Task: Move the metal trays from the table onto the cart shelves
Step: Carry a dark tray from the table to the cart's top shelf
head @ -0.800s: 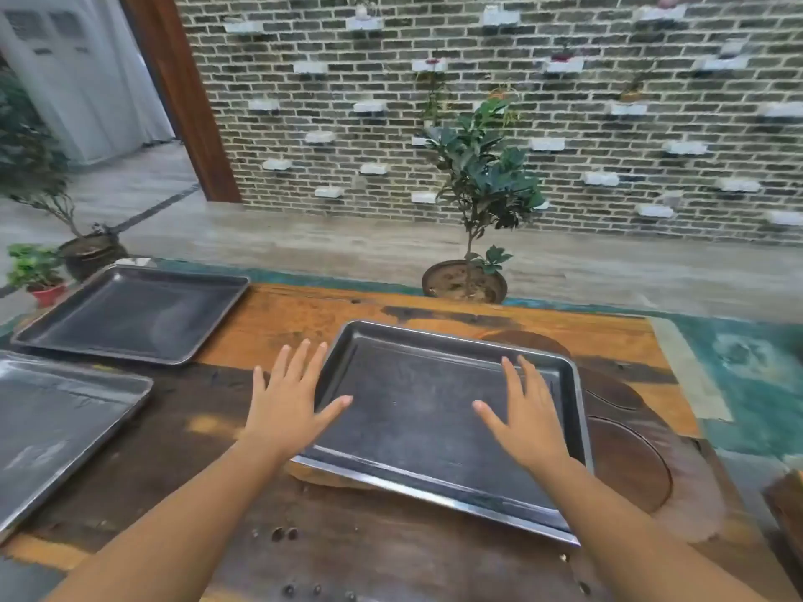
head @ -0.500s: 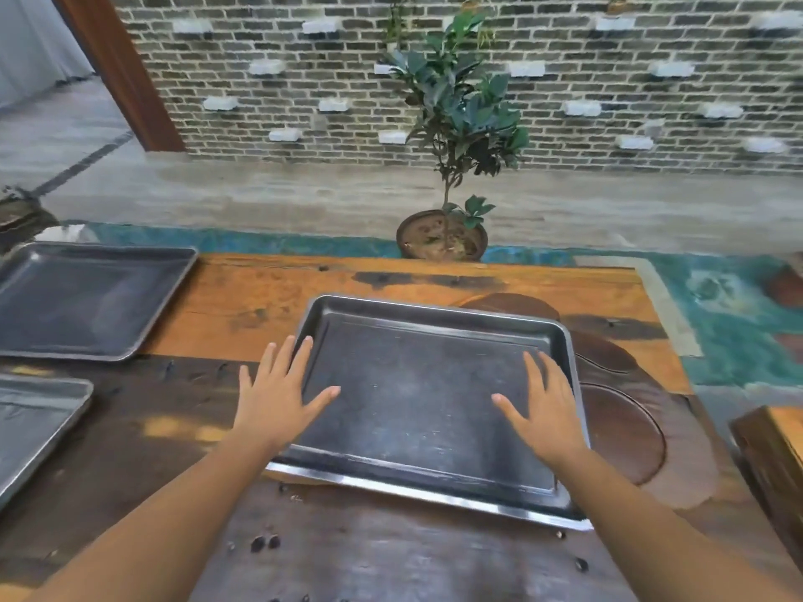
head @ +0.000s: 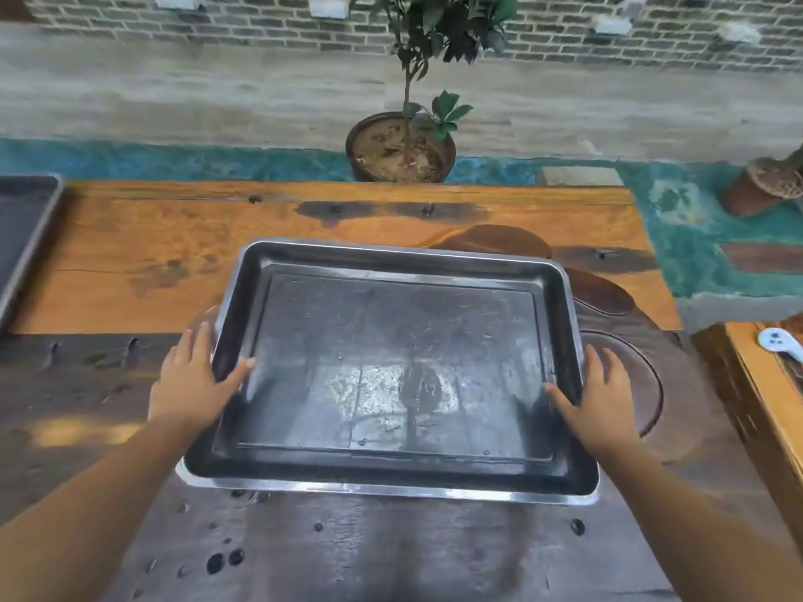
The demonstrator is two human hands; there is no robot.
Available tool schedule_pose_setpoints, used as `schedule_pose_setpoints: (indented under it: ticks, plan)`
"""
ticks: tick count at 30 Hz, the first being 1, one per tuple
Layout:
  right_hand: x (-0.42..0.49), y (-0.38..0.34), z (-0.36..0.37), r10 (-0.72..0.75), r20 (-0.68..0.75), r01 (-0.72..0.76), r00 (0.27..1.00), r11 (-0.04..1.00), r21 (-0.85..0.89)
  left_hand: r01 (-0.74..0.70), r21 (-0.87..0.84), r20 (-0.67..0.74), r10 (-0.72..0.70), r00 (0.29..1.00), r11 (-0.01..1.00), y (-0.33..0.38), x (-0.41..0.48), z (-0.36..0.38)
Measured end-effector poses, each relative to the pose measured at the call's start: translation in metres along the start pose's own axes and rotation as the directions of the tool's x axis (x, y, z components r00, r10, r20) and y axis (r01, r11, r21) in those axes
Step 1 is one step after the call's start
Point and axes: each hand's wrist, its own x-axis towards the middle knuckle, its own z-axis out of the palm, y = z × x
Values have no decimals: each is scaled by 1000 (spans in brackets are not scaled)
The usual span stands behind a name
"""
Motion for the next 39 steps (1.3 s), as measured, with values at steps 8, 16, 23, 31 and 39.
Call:
schedule_pose_setpoints:
  ticks: [8, 16, 23, 31, 39]
  plan:
    - [13, 22, 36, 235, 23, -236, 972, 963, 130, 8, -104, 3, -7, 1000, 995, -24, 20, 25]
    - [20, 28, 44, 205, 21, -207, 978, 973, 99, 88, -121, -18, -90, 996, 989, -32, 30, 37]
    - [23, 19, 16, 205, 22, -207, 978, 971, 122, 3, -222, -61, -16, 998, 975, -20, 16, 19]
    - [27, -11, -58, 146, 17, -144, 989, 942, 304, 36, -374, -80, -71, 994, 927, 2, 7, -48]
    - [39, -64, -161, 46, -78, -11, 996, 916, 400, -53, -389, -212, -34, 977, 920, 30, 10, -159]
